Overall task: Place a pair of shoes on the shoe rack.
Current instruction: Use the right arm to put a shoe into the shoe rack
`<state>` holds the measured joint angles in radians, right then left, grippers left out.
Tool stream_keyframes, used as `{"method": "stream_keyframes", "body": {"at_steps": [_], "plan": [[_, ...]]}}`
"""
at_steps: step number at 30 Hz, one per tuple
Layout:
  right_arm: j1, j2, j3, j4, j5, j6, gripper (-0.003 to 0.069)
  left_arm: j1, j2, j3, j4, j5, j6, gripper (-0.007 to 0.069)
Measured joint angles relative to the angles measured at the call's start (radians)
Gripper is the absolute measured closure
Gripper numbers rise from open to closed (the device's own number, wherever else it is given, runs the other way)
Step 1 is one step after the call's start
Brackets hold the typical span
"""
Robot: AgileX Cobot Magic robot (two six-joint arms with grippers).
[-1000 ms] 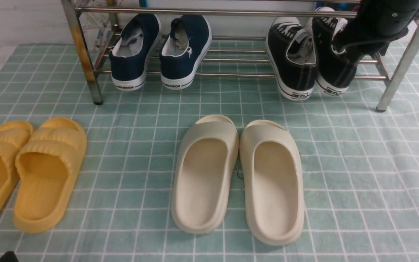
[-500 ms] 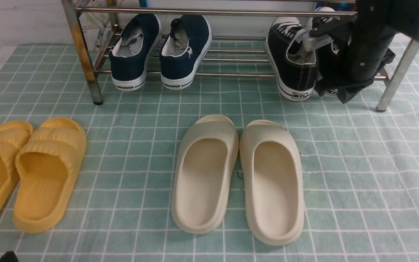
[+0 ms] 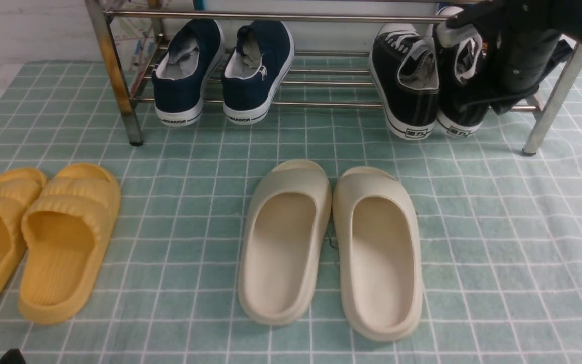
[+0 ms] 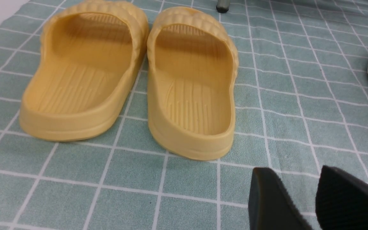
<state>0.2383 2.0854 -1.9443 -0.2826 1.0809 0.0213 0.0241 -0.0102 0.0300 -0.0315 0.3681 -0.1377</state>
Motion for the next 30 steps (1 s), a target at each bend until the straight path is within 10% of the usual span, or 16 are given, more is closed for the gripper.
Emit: {"method": "stream_keyframes", "body": {"at_steps": [11, 30], "plan": [[0.0, -0.011, -0.002, 0.175, -0.005, -0.05, 0.0654, 0.0, 0.0, 0.0, 0.0, 0.0, 0.0, 0.0386], [0.001, -0.098, -0.006, 0.074, 0.063, -0.038, 0.0654, 0.0, 0.0, 0.0, 0.0, 0.0, 0.0, 0.0386]]}}
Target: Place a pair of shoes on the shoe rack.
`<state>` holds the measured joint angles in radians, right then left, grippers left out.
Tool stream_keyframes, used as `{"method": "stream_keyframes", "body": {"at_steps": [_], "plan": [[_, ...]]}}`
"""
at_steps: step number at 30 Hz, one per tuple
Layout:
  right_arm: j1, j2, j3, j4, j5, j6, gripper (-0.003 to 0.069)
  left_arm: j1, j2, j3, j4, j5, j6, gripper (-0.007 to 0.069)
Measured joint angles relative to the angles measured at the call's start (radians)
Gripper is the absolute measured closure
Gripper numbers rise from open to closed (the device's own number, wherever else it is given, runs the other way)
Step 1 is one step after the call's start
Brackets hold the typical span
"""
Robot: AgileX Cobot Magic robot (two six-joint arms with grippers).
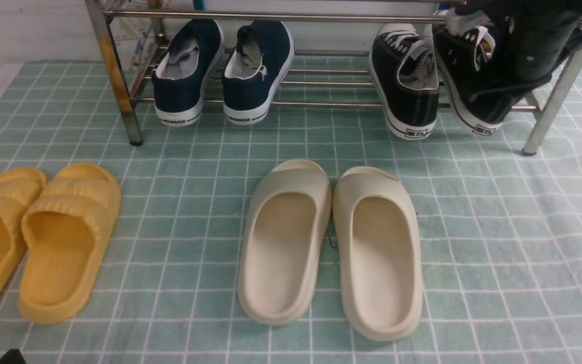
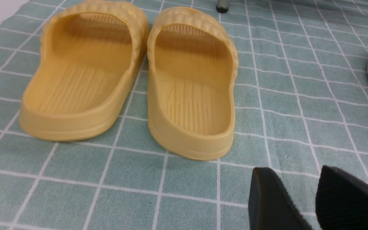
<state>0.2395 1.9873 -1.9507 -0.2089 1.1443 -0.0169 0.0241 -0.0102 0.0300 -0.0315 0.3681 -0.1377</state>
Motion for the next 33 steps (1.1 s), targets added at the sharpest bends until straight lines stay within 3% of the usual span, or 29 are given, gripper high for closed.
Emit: {"method": "stream_keyframes", "body": {"at_steps": [7, 12, 19, 29, 33], "plan": [[0.0, -0.158, 0.008, 0.209, 0.02, -0.084, 0.0651, 0.0, 0.0, 0.0, 0.0, 0.0, 0.0, 0.0386], [0.0, -0.27, 0.063, 0.209, 0.006, -0.09, 0.0651, 0.0, 0.0, 0.0, 0.0, 0.0, 0.0, 0.0386], [0.0, -0.511, 0.347, 0.114, -0.103, -0.007, 0.0645, 0.0, 0.0, 0.0, 0.0, 0.0, 0.0, 0.0386], [0.0, -1.079, 0.834, 0.333, -0.457, -0.096, 0.0644, 0.0, 0.0, 0.0, 0.0, 0.0, 0.0, 0.0386], [0.0, -1.255, 0.948, 0.389, -0.49, -0.111, 0.0644, 0.0, 0.0, 0.0, 0.0, 0.0, 0.0, 0.0386]]}}
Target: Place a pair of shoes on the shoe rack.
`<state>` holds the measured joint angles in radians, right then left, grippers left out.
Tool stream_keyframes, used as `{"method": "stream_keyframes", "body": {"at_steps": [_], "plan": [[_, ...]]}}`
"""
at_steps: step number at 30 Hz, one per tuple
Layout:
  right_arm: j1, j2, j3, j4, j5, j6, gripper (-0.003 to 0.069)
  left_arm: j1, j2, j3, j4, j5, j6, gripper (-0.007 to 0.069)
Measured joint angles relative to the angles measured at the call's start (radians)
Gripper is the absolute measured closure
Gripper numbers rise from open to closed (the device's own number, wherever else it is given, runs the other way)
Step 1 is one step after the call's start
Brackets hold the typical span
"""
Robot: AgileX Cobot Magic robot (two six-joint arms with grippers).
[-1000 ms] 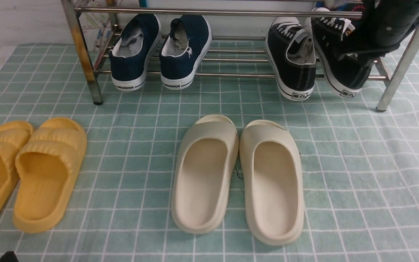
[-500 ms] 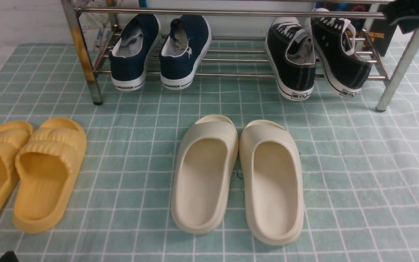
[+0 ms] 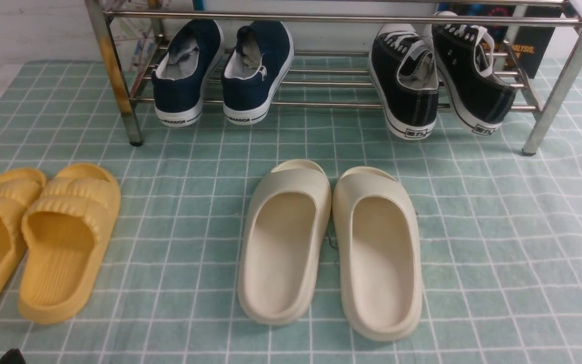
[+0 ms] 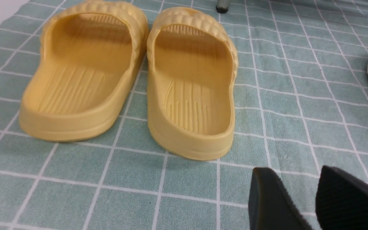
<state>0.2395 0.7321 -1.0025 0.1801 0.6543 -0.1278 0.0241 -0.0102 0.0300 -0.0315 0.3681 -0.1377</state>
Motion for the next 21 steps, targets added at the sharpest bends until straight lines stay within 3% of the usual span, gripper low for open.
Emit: {"method": "stream_keyframes", "body": {"at_steps": [3, 11, 15, 21], "plan": [[0.0, -0.183, 0.123, 0.042, -0.004, -0.004, 0.0644, 0.0, 0.0, 0.0, 0.0, 0.0, 0.0, 0.0386], [0.0, -0.264, 0.203, 0.105, 0.092, -0.007, 0.0645, 0.0, 0.0, 0.0, 0.0, 0.0, 0.0, 0.0386], [0.0, -0.265, 0.203, 0.064, 0.129, -0.008, 0.0648, 0.0, 0.0, 0.0, 0.0, 0.0, 0.0, 0.0386], [0.0, -0.265, 0.203, -0.058, 0.059, 0.0, 0.0664, 0.0, 0.0, 0.0, 0.0, 0.0, 0.0, 0.0386]]}}
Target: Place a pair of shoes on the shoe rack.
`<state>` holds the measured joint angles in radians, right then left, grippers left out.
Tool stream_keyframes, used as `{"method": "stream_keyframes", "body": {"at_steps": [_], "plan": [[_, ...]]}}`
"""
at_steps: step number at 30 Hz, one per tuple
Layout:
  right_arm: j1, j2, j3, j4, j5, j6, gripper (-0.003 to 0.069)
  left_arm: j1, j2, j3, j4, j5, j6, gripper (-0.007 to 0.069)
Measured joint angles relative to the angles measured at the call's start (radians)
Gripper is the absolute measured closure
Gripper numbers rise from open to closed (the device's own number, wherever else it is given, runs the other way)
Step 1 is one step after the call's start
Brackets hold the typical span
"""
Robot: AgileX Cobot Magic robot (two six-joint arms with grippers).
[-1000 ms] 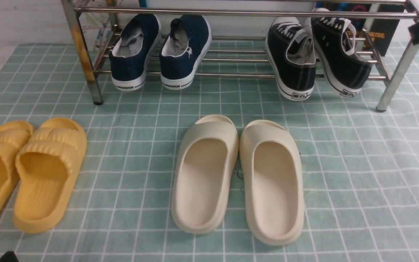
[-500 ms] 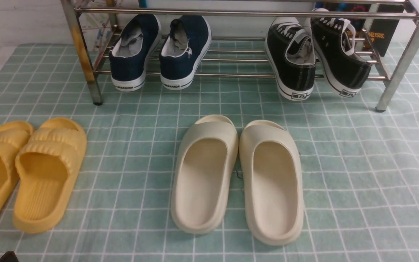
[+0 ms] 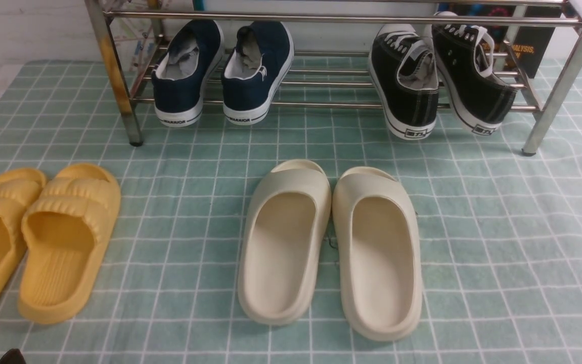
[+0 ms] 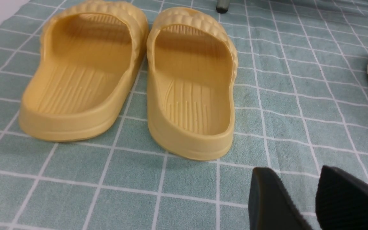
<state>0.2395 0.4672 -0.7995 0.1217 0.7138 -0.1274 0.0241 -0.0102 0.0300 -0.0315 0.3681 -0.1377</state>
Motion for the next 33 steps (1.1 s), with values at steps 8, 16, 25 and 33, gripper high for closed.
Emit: {"method": "stream_keyframes", "body": {"at_steps": [8, 16, 25, 33], "plan": [[0.0, -0.031, 0.121, -0.129, -0.164, 0.144, 0.0664, 0.0, 0.0, 0.0, -0.001, 0.0, 0.0, 0.0386], [-0.184, -0.26, 0.545, -0.24, -0.445, 0.306, 0.0664, 0.0, 0.0, 0.0, -0.002, 0.0, 0.0, 0.0386], [-0.335, -0.475, 0.825, -0.243, -0.468, 0.329, 0.0664, 0.0, -0.001, 0.0, -0.002, -0.001, 0.0, 0.0386], [-0.331, -0.477, 0.82, -0.241, -0.349, 0.328, 0.0664, 0.0, -0.001, 0.0, -0.002, -0.002, 0.0, 0.0386]]}}
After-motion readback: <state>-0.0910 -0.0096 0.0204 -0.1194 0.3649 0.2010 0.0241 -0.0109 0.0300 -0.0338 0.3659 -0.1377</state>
